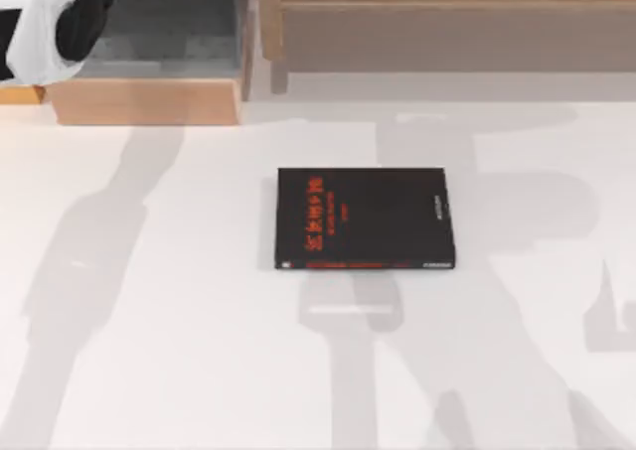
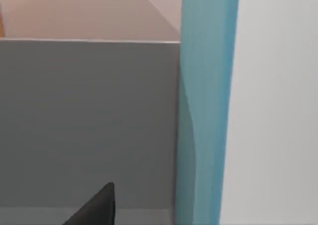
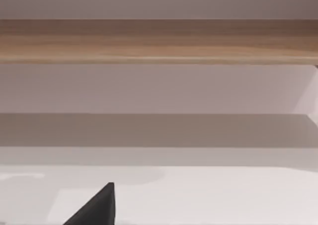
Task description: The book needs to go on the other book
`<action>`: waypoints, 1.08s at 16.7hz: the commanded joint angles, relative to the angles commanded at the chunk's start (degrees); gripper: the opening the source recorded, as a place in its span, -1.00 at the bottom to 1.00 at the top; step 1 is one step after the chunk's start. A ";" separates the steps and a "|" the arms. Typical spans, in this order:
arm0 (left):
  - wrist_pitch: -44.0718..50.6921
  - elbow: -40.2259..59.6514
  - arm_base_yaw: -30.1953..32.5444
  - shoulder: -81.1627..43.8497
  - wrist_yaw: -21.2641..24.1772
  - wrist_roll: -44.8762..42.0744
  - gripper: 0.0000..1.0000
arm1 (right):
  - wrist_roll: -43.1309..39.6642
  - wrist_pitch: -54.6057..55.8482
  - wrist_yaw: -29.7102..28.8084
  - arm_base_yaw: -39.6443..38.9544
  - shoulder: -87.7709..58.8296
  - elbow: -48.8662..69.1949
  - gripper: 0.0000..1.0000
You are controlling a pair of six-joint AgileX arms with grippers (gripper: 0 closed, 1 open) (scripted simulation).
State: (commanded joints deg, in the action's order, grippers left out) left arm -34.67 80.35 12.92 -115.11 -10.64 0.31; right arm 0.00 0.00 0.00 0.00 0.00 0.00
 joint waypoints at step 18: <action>0.11 0.36 -0.03 -0.25 0.03 0.00 -1.00 | 0.00 0.00 0.00 0.00 0.00 0.00 1.00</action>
State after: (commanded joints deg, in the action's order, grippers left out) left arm -34.56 80.71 12.90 -115.37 -10.61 0.31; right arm 0.00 0.00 0.00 0.00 0.00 0.00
